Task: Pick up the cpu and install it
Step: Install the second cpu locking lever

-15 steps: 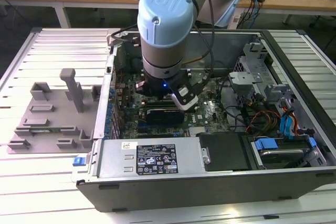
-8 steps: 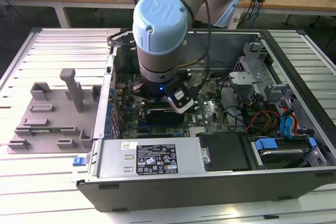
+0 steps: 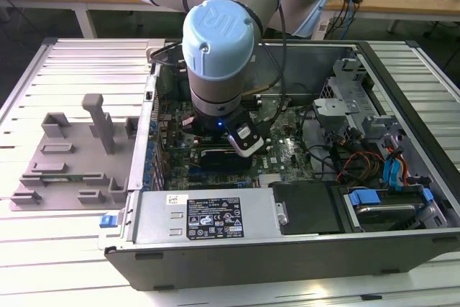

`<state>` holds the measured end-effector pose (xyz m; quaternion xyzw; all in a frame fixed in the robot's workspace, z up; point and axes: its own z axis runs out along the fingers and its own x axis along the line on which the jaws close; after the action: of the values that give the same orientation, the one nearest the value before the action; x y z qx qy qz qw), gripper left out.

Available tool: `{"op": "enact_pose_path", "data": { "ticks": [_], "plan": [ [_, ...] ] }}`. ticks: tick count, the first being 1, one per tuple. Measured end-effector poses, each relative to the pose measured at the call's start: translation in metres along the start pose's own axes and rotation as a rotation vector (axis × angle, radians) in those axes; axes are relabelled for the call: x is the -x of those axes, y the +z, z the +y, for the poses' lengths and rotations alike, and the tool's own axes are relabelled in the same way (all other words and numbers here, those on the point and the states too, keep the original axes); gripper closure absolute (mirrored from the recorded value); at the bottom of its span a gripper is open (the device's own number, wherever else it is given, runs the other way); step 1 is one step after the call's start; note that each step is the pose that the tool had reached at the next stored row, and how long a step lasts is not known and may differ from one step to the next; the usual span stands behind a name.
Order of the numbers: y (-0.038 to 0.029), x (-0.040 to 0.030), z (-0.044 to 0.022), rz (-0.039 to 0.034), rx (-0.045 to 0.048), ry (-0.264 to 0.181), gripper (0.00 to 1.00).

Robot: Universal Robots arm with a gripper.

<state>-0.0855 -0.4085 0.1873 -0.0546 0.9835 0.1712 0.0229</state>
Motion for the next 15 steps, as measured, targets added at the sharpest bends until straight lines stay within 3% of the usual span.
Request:
{"op": "enact_pose_path", "data": {
  "ticks": [2, 4, 5, 8, 11, 12, 15],
  "plan": [
    [-0.0004, 0.0002, 0.0005, 0.0018, -0.0030, 0.000, 0.89],
    [-0.0043, 0.0005, 0.0031, 0.0165, -0.0202, 0.005, 0.89],
    [-0.0044, 0.0008, 0.0058, 0.0172, -0.0244, 0.005, 0.89],
    [-0.0032, 0.0018, 0.0105, 0.0168, -0.0250, 0.004, 0.89],
    [-0.0027, 0.0023, 0.0124, 0.0188, -0.0365, 0.004, 0.89],
    [-0.0063, 0.0029, 0.0143, 0.0228, -0.0435, 0.005, 0.89],
    [-0.0190, 0.0049, 0.0192, 0.0269, -0.0457, 0.007, 0.89]
  ]
}}
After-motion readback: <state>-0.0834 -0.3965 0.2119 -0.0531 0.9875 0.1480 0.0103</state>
